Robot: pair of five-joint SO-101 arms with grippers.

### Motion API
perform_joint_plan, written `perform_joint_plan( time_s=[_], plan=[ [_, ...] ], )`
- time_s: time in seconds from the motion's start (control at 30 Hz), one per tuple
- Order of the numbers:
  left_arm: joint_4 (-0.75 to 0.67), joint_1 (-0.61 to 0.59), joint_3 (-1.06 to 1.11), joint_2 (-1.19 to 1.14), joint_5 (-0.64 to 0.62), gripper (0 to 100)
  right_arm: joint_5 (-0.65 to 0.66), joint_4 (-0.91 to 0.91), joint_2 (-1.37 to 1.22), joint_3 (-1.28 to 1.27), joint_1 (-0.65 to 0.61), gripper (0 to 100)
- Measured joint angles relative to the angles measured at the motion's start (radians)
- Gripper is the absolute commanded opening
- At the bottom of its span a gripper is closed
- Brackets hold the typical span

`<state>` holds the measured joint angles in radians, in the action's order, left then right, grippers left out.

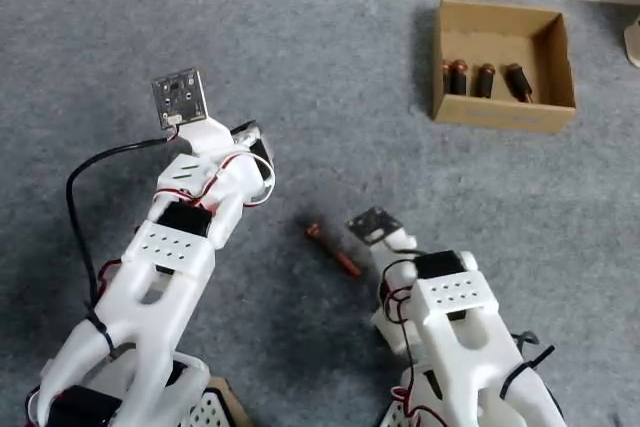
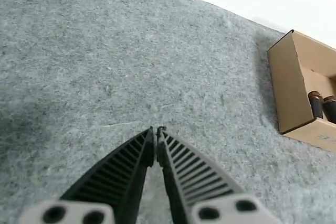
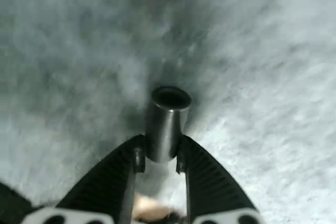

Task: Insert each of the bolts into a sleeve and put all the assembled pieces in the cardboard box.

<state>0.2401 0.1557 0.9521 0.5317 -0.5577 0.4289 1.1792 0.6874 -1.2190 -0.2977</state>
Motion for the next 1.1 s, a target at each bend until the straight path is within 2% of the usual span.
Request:
perform_joint_plan(
  time_s=[0.23,0.6,0.67,0.8,1.1],
  plan=[
    [0.0,0.0,0.0,0.0,0.0,3,0.0,-0.146,0.0,0.0,0.066,0.4],
    [0.0,0.0,0.0,0.0,0.0,3,0.0,-0.264,0.0,0.0,0.074,0.5],
    [0.0,0.0,0.0,0.0,0.0,3,0.0,-0.267,0.0,0.0,0.074,2.8],
    [0.0,0.0,0.0,0.0,0.0,3,0.0,-0.27,0.0,0.0,0.074,13.9],
    [0.0,0.0,0.0,0.0,0.0,3,0.0,-0.27,0.0,0.0,0.074,13.8]
  ],
)
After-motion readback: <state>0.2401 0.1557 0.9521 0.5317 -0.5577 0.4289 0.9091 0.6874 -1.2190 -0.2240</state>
